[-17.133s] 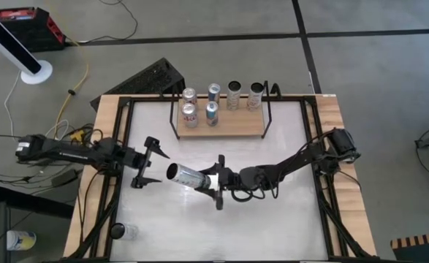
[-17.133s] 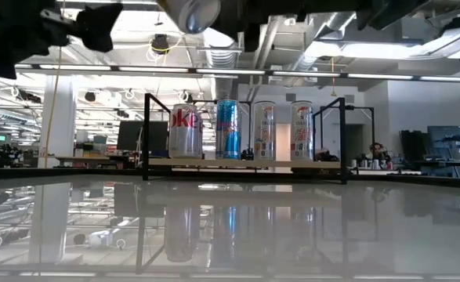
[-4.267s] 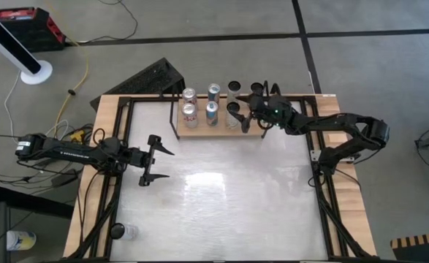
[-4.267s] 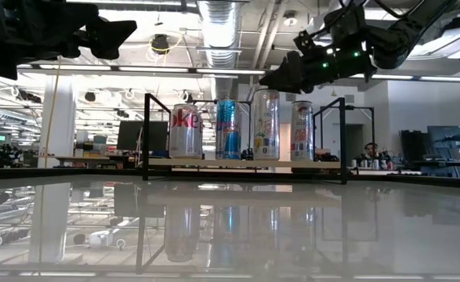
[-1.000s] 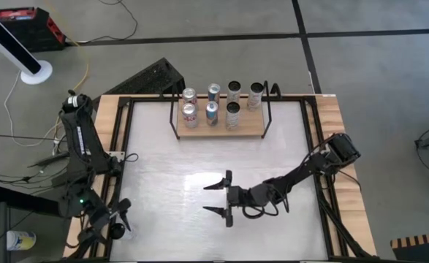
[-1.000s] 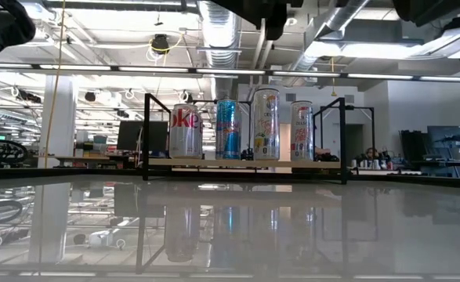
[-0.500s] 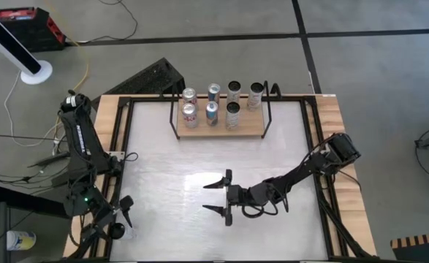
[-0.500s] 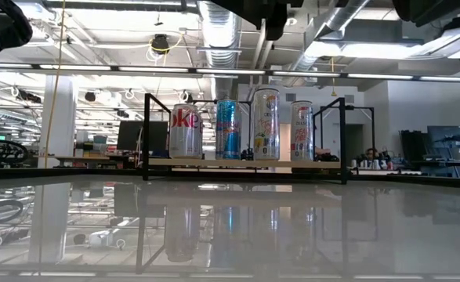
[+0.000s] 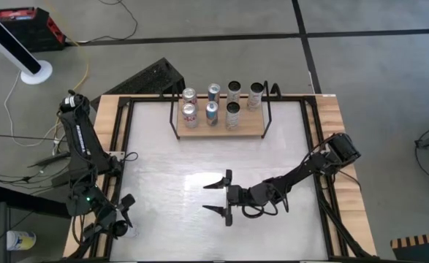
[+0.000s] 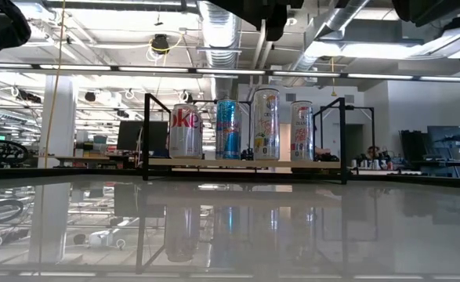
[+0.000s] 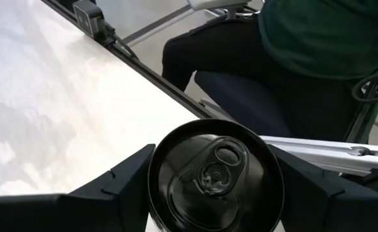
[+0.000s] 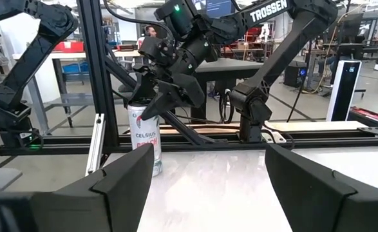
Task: Place canned beverage on shelf
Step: Put the white-pink soda can on the shelf aligned with the other white-pink soda can on the shelf
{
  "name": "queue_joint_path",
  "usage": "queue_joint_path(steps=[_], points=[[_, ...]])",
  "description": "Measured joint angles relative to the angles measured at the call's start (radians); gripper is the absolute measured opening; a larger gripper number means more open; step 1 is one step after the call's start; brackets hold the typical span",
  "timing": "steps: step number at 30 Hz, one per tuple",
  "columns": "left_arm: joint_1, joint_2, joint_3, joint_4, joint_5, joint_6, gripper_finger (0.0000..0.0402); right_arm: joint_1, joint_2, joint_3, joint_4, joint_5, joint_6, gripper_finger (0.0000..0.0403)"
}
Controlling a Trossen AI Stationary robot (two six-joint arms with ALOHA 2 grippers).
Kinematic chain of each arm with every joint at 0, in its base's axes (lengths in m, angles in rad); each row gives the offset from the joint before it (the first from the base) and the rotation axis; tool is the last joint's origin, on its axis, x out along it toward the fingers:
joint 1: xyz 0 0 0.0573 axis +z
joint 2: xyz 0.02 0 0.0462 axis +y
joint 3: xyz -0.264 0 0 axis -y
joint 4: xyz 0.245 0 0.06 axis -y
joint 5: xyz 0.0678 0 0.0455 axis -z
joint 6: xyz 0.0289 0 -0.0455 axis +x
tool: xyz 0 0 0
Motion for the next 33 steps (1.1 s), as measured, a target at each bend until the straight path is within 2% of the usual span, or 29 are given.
queue_joint_path(steps=[11, 15, 20, 25, 29, 33], points=[[0.037, -0.087, -0.002, -0.002, -0.081, 0.152, 0.0236, -0.002, -0.021, 0.0, -0.029, 0.005, -0.086, 0.032], [0.123, -0.15, -0.002, 0.0, -0.093, 0.243, 0.0238, -0.012, -0.103, 0.0, -0.141, 0.03, -0.103, 0.0318], [0.311, -0.2, -0.002, 0.002, -0.086, 0.367, 0.0239, -0.058, -0.24, 0.0, -0.405, 0.027, -0.082, 0.0317], [0.572, -0.203, -0.002, 0.076, 0.076, 0.48, 0.024, -0.139, -0.362, -0.009, -0.64, -0.022, -0.053, 0.0317], [0.819, -0.173, -0.002, 0.181, 0.266, 0.522, 0.024, -0.229, -0.49, -0.108, -0.661, -0.151, -0.06, 0.0317], [1.057, -0.085, -0.002, 0.294, 0.458, 0.489, 0.024, -0.338, -0.652, -0.282, -0.633, -0.238, -0.092, 0.0317]])
